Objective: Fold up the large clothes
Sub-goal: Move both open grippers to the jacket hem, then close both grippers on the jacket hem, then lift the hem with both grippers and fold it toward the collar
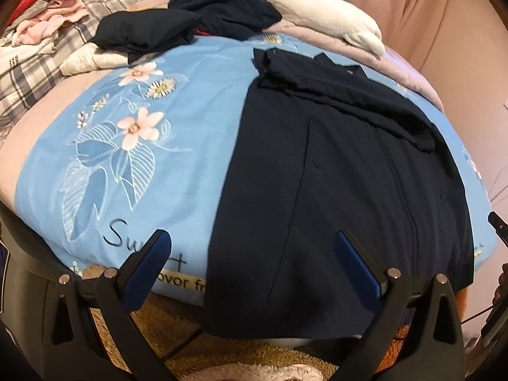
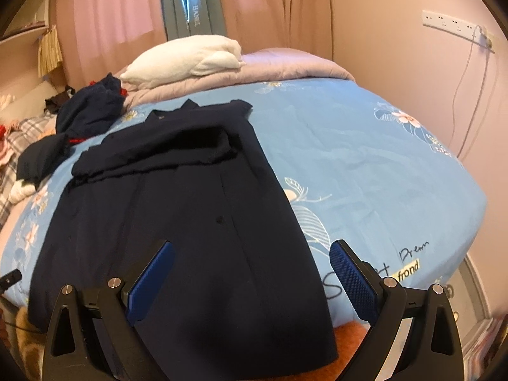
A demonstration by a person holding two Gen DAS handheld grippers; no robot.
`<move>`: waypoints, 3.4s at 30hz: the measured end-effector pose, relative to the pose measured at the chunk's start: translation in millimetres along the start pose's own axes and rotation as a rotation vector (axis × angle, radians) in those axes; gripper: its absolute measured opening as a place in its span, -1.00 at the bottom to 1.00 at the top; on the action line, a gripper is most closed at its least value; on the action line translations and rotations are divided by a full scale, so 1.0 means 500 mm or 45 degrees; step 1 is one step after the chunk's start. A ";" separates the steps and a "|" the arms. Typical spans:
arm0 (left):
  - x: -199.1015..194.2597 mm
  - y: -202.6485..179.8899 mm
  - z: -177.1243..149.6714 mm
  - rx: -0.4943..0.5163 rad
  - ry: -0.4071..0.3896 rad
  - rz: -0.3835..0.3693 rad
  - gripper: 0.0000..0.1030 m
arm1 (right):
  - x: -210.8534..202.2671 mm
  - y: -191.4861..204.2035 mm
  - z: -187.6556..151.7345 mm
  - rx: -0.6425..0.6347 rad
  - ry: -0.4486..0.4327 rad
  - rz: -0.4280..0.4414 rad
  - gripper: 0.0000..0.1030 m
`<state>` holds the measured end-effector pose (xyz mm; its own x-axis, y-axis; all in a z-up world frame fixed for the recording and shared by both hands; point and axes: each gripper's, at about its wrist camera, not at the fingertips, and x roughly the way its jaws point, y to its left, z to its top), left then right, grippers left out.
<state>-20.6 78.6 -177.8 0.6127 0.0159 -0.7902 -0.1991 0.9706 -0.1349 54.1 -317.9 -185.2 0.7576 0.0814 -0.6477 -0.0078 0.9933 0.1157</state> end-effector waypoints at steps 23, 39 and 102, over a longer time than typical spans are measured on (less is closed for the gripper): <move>0.058 -0.021 -0.035 0.020 0.145 -0.060 0.99 | 0.049 -0.045 -0.047 0.017 0.167 -0.056 0.90; 0.067 -0.001 -0.041 -0.053 0.167 -0.183 0.96 | 0.045 -0.059 -0.054 0.022 0.177 -0.027 0.90; -0.152 -0.019 0.026 -0.105 -0.117 -0.622 -0.85 | -0.119 -0.050 0.045 0.103 0.064 0.683 -0.86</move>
<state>-55.4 71.5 -108.7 0.7135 -0.4110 -0.5675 0.0700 0.8477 -0.5258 23.8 -349.6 -132.4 0.6287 0.5809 -0.5169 -0.3327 0.8018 0.4964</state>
